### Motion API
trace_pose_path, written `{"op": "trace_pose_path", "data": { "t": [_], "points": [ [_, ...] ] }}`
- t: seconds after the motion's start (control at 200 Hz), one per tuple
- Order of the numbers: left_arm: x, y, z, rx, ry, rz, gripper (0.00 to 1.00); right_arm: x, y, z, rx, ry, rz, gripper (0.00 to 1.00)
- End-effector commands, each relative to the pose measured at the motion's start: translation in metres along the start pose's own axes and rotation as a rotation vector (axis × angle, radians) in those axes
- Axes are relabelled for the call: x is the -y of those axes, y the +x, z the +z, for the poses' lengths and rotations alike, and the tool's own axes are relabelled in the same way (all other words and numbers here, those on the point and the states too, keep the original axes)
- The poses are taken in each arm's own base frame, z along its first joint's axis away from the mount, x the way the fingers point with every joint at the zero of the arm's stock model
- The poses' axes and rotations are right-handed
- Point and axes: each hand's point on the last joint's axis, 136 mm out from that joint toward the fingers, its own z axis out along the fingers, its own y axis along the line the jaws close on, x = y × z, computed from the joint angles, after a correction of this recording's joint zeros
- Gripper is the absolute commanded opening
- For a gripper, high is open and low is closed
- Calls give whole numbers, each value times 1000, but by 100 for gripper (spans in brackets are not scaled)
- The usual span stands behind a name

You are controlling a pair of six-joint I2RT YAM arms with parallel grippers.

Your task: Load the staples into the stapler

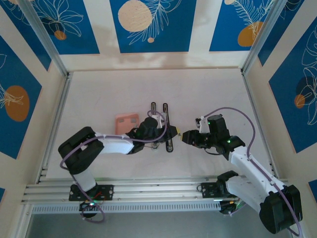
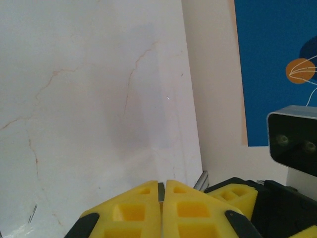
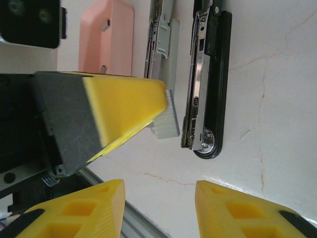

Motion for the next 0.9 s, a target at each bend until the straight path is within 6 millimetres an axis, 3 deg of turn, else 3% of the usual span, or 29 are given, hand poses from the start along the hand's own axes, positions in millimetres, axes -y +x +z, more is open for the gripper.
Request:
{"op": "trace_pose_path", "data": {
  "t": [0.0,0.56,0.895],
  "points": [
    [17,1,0,3,94,-37,8,-4,3,-5,4,-7,-95,42],
    [16,9,-1,-44,83,-165,9,3,-5,4,-2,92,-308,41],
    [18,10,-1,-56,88,-201,9,-11,-20,9,43,33,-392,41]
  ]
}}
